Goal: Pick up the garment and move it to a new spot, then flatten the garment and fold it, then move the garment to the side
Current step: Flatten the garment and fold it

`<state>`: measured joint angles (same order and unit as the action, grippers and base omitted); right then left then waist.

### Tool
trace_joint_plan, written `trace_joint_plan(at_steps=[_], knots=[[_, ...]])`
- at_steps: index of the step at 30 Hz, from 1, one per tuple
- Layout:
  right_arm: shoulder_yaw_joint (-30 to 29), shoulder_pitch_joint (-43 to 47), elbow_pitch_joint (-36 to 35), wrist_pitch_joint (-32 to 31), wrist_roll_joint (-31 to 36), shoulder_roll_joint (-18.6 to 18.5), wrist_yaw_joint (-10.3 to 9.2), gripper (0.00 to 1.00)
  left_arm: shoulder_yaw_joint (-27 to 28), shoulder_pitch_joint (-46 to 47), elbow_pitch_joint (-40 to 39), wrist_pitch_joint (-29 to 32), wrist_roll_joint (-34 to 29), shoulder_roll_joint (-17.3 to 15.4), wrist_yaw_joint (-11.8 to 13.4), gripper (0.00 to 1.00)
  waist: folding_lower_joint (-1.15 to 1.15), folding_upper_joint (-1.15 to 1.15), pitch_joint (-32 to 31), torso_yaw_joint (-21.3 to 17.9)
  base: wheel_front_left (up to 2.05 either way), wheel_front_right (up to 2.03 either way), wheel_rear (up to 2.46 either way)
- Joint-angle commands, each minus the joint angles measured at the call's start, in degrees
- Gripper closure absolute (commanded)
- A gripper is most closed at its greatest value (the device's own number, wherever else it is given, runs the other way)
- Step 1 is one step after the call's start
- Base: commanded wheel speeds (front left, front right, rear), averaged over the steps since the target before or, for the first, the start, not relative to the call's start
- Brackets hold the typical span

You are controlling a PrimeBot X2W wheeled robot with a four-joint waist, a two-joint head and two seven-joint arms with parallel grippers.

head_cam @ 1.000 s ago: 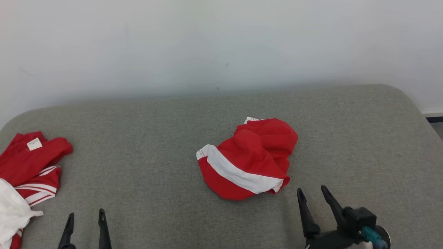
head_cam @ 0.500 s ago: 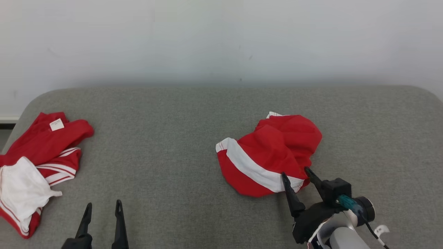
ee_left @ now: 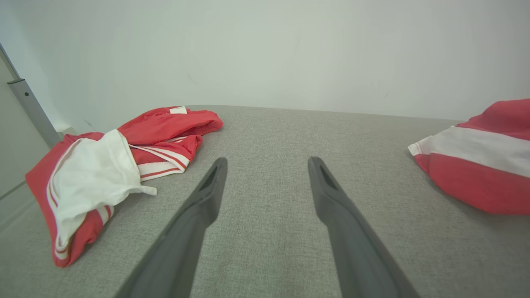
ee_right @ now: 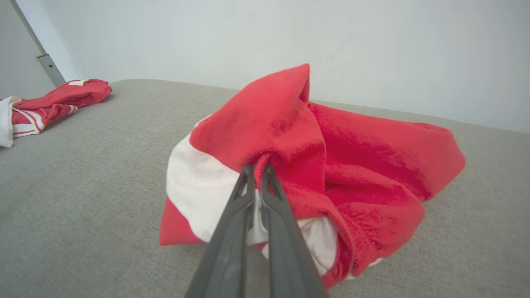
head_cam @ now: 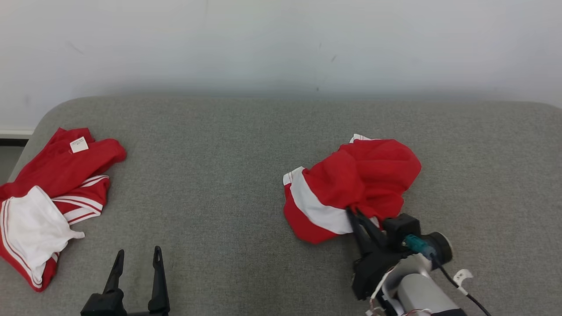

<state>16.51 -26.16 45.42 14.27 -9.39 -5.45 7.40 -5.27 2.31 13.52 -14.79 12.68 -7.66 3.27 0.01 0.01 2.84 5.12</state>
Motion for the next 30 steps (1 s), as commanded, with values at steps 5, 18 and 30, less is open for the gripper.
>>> trace_joint_plan(at_steps=[5,18,30], knots=[[8.3,3.2,-6.5,0.9,-2.6,1.1,0.18,1.00,-0.4,0.3,-0.1,-0.4,0.2,0.3,-0.3,0.00,-0.01,-0.01,-0.9,-0.9,0.00,0.00,0.00],[15.3,8.4,-14.6,0.9,-10.8,-1.4,0.13,0.00,-0.4,-0.8,0.7,-0.4,0.7,0.6,-0.6,0.00,-0.01,-0.01,-2.1,-2.3,0.00,0.00,0.00],[1.9,15.6,-21.4,0.8,-9.4,-6.3,0.13,0.00,-0.2,-1.5,-1.1,-0.4,0.1,0.7,-0.1,0.00,-0.01,-0.01,-1.5,-3.3,0.00,0.00,0.00]])
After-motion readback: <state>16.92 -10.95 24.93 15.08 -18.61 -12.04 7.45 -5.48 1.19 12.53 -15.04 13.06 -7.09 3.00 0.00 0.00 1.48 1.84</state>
